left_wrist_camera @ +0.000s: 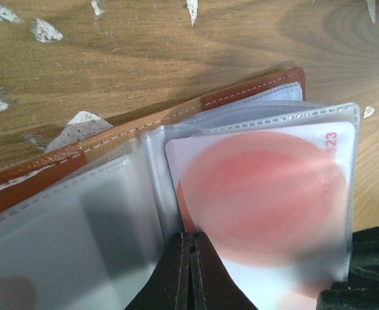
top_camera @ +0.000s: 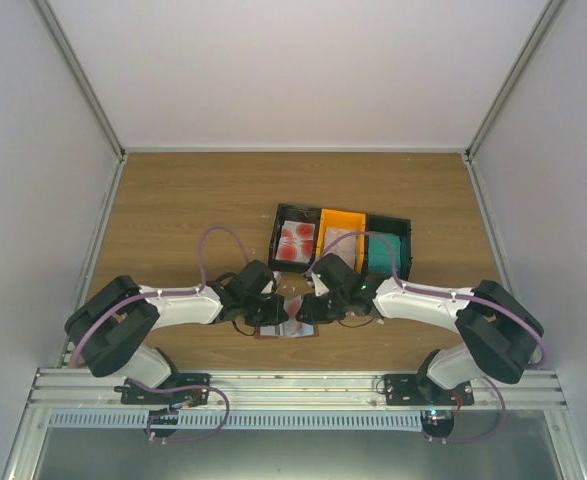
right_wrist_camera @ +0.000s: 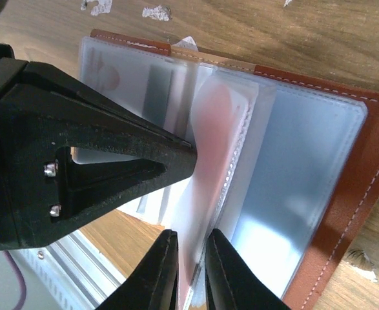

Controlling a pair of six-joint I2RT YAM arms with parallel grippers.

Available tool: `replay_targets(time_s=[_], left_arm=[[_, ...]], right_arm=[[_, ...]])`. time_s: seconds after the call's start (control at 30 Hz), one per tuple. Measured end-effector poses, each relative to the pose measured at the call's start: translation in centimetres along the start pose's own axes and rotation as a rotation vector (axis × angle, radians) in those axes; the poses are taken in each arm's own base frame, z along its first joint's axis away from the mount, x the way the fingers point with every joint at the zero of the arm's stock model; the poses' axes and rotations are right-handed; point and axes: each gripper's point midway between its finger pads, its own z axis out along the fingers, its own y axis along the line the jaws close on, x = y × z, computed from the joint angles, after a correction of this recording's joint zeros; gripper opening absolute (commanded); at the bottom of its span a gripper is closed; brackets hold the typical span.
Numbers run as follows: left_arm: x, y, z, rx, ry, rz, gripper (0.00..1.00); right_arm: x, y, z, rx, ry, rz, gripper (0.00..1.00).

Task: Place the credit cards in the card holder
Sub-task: Turn over the card slot in the card holder.

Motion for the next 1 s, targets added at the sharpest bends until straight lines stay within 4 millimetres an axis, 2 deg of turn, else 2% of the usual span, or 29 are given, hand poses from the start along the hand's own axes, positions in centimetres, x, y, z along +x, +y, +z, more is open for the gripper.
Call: replay_targets(time_s=[0.13,0.8,1.0], left_arm=[[0.00,0.01,0.01,0.000,0.000,0.000,0.00],[0.06,0.12,0.12,-0.004,0.003,-0.002,0.00],[0.05,0.12,0.12,-0.003,0.003,-0.002,0.00]], right_arm=[[-0.04,-0.29,-0.11,0.022,0.000,-0.004,0.23],[-0.25,-0.61,-0.66,0.064,-0.004,-0.018,0.22],[-0.20,-0.39,-0.64,0.053,0.000,-0.018,0.20]])
